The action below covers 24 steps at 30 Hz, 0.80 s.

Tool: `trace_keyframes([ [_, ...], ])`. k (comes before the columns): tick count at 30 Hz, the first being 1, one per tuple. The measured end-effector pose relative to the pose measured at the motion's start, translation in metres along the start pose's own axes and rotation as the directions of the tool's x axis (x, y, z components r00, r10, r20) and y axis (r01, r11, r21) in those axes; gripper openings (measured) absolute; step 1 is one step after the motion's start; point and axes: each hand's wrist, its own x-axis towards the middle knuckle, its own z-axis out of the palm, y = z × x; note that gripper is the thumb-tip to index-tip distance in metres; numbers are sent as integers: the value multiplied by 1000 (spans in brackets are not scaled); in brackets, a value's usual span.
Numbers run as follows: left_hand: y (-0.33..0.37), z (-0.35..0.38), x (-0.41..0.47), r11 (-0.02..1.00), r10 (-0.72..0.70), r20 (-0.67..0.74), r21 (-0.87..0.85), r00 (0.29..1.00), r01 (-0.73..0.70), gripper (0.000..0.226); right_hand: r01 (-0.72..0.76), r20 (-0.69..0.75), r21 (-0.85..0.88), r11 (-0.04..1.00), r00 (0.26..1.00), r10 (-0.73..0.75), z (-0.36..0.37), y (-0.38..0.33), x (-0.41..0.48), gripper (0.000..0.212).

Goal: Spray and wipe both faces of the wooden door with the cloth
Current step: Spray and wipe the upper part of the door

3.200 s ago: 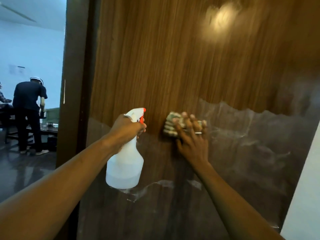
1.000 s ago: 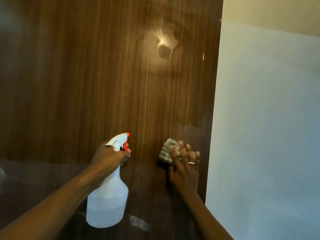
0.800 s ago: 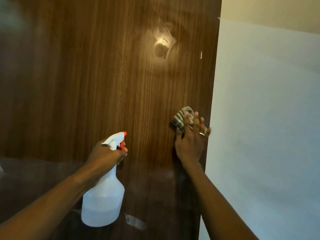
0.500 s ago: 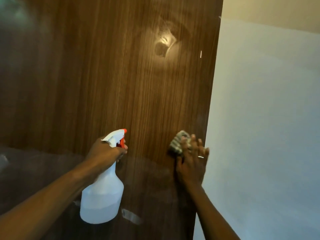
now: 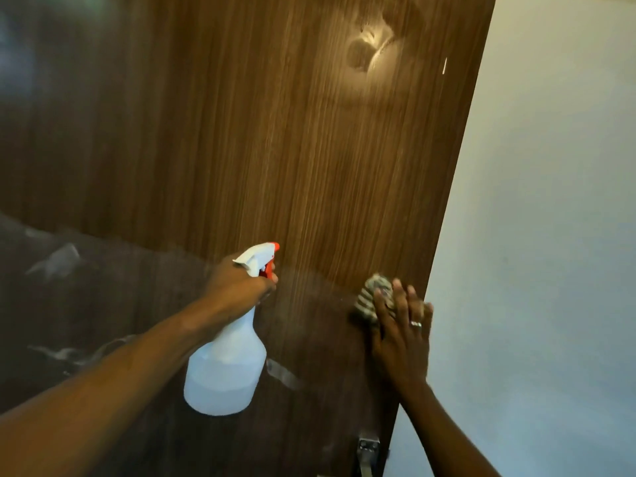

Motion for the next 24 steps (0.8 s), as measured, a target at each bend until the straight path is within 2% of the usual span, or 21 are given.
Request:
trace_keyframes([
  [2,-13,15,-15,1000,-20,38,2,999,20,53,-144,65,9,990,988,143,2,10,-33,58],
  [5,-46,39,-41,1000,-19,94,26,995,16,47,-298,92,4,955,951,296,4,6,-33,63],
  [8,-79,60,-67,995,8,160,100,987,-25,48,-406,28,22,913,914,406,6,-10,-8,64],
  [10,-95,63,-75,997,-17,168,81,986,3,50,-415,-18,23,910,910,415,5,-23,11,63],
  [12,-109,57,-76,998,-59,152,11,987,58,52,-343,-21,22,939,939,344,8,-44,19,62],
  [14,-116,46,-76,996,-89,126,-16,988,91,54,-107,32,15,994,994,106,19,-67,2,61],
  [16,-120,32,-77,990,-129,67,-52,989,132,54,170,71,-14,985,983,-169,37,-75,-41,61],
  [17,-120,25,-78,985,-156,35,-72,987,158,53,215,74,-22,976,974,-213,43,-67,-64,63],
  [20,-115,-4,-77,975,-191,-39,-121,981,185,48,83,52,-23,996,995,-81,40,-43,-87,62],
  [24,-99,-36,-74,980,-185,-137,-104,973,171,48,-248,-13,-1,969,969,248,23,-68,-18,59],
])
